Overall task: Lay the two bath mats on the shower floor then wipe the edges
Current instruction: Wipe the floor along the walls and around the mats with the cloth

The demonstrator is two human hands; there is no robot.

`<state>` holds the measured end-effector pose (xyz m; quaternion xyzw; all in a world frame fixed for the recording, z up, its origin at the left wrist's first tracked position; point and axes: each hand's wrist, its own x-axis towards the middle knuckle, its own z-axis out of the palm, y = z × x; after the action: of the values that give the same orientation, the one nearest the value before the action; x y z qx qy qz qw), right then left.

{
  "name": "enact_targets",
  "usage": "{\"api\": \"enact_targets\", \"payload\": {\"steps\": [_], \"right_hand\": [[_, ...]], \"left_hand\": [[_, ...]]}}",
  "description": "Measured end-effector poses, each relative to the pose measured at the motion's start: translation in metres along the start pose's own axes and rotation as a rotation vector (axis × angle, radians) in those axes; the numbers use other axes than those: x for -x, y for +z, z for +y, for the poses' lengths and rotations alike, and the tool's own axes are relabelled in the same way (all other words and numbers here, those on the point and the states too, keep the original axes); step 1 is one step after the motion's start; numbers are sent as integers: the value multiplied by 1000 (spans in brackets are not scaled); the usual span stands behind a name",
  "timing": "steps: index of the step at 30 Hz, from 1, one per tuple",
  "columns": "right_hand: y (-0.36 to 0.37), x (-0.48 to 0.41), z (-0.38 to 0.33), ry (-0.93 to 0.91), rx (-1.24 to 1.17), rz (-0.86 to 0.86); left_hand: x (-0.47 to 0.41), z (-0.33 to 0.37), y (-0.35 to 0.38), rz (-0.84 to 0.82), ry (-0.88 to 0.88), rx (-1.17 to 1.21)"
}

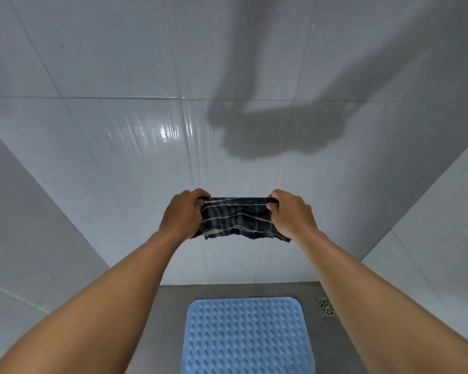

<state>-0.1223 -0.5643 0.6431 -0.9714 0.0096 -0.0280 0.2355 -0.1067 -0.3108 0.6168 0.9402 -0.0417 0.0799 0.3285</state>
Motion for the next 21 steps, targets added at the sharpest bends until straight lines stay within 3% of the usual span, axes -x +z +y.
{"api": "enact_targets", "payload": {"steps": [13,21], "right_hand": [[151,-58,24,-33,-67,-171],[322,-86,80,10,-160,-216]], "left_hand": [[-24,-122,81,-73,-219,-76],[-27,-254,202,-104,-291,-100]]}}
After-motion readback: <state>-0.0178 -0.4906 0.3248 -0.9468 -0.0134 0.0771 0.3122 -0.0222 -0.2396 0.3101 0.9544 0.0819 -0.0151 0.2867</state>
